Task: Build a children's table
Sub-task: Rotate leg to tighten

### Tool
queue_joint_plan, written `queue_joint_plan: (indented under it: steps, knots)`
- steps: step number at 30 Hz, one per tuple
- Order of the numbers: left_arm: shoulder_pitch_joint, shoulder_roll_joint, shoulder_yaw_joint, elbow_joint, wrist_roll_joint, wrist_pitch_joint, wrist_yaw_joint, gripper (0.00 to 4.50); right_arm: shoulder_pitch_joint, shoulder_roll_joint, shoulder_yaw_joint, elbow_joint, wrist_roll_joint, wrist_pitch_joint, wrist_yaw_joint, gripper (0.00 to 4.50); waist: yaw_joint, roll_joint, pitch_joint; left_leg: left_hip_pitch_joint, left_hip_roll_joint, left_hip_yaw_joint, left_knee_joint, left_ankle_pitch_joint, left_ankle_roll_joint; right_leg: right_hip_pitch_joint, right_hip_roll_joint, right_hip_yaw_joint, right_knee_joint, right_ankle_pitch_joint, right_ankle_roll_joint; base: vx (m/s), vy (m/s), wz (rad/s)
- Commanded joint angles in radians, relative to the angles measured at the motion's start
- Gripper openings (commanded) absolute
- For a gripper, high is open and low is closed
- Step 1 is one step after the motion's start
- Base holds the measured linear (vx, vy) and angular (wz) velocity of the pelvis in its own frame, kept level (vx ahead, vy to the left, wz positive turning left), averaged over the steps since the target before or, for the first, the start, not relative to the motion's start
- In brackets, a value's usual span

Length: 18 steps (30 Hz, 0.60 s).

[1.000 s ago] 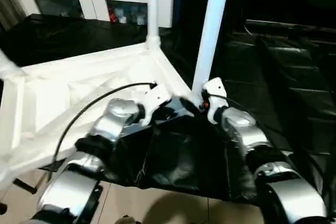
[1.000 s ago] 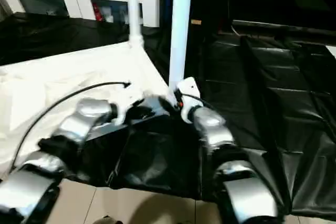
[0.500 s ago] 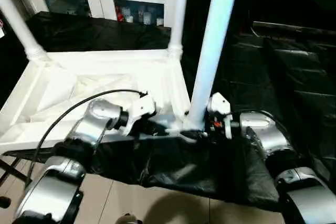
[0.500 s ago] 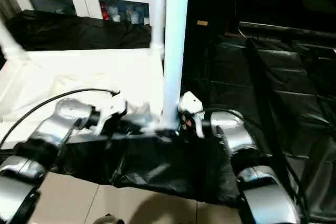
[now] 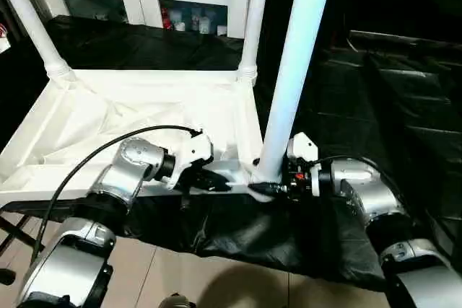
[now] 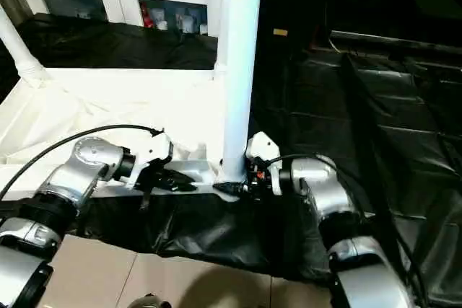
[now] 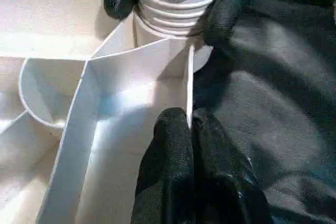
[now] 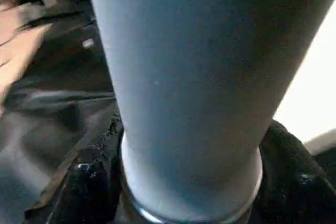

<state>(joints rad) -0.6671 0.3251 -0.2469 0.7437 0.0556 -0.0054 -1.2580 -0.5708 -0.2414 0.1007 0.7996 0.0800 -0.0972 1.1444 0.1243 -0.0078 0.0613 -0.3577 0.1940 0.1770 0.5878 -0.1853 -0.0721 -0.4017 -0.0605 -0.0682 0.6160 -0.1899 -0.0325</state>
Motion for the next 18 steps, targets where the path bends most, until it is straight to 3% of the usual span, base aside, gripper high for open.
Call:
queue_joint_plan:
  steps: [1, 4, 5, 8, 11, 13, 15, 18]
  knots:
    - [-0.033, -0.07, 0.022, 0.0, 0.006, 0.012, 0.159, 0.0, -0.003, 0.084, 0.019, 0.023, 0.001, 0.002, -0.1, 2.74, -0.005, -0.007, -0.064, 0.011, 0.045, -0.012, -0.073, -0.189, 0.038, 0.046, -0.096, 0.053, -0.085, -0.288, -0.193, 0.0, 0.0, 0.0]
    - [-0.061, -0.132, 0.029, 0.02, 0.033, 0.064, 0.299, 0.0, -0.042, 0.151, -0.049, 0.109, -0.019, 0.031, -0.404, 2.74, -0.015, -0.001, -0.062, 0.012, 0.044, -0.016, -0.077, -0.206, 0.012, 0.046, -0.097, 0.054, -0.087, -0.32, -0.183, 0.0, 0.0, 0.0]
    - [-0.078, -0.162, 0.036, 0.035, 0.04, 0.079, 0.363, 0.0, -0.057, 0.181, -0.075, 0.132, -0.018, 0.046, -0.512, 2.74, -0.02, -0.005, -0.064, 0.01, 0.041, -0.018, -0.078, -0.204, 0.004, 0.05, -0.096, 0.053, -0.088, -0.326, -0.176, 0.0, 0.0, 0.0]
    - [-0.097, -0.192, 0.038, 0.052, 0.051, 0.09, 0.429, 0.0, -0.079, 0.211, -0.087, 0.162, -0.031, 0.052, -0.629, 2.74, -0.025, -0.004, -0.067, 0.009, 0.038, -0.015, -0.074, -0.185, 0.009, 0.05, -0.092, 0.055, -0.084, -0.262, -0.185, 0.0, 0.0, 0.0]
    - [-0.114, -0.222, 0.039, 0.068, 0.06, 0.096, 0.489, 0.0, -0.095, 0.242, -0.057, 0.176, -0.082, 0.003, -0.695, 2.74, -0.023, 0.002, -0.074, 0.003, 0.034, -0.012, -0.067, -0.126, 0.035, 0.057, -0.091, 0.055, -0.072, -0.131, -0.208, 0.0, 0.0, 0.0]
    - [-0.115, -0.235, 0.037, 0.069, 0.06, 0.091, 0.492, 0.0, -0.099, 0.26, -0.061, 0.179, -0.079, -0.019, -0.69, 2.74, -0.023, 0.0, -0.075, 0.002, 0.034, -0.011, -0.065, -0.108, 0.053, 0.058, -0.089, 0.054, -0.067, -0.077, -0.221, 0.0, 0.0, 0.0]
    - [-0.109, -0.241, 0.032, 0.063, 0.06, 0.084, 0.471, 0.0, -0.101, 0.272, -0.079, 0.175, -0.053, -0.015, -0.663, 3.3, -0.023, 0.0, -0.075, 0.002, 0.036, -0.01, -0.065, -0.107, 0.066, 0.059, -0.09, 0.053, -0.067, -0.062, -0.23, 0.0, 0.0, 0.0]
    - [-0.089, -0.233, 0.015, 0.041, 0.056, 0.06, 0.422, 0.0, -0.103, 0.264, -0.083, 0.166, -0.038, -0.008, -0.635, 3.65, -0.024, 0.003, -0.071, 0.005, 0.037, -0.011, -0.068, -0.144, 0.067, 0.058, -0.091, 0.053, -0.074, -0.12, -0.228, 0.0, 0.0, 0.0]
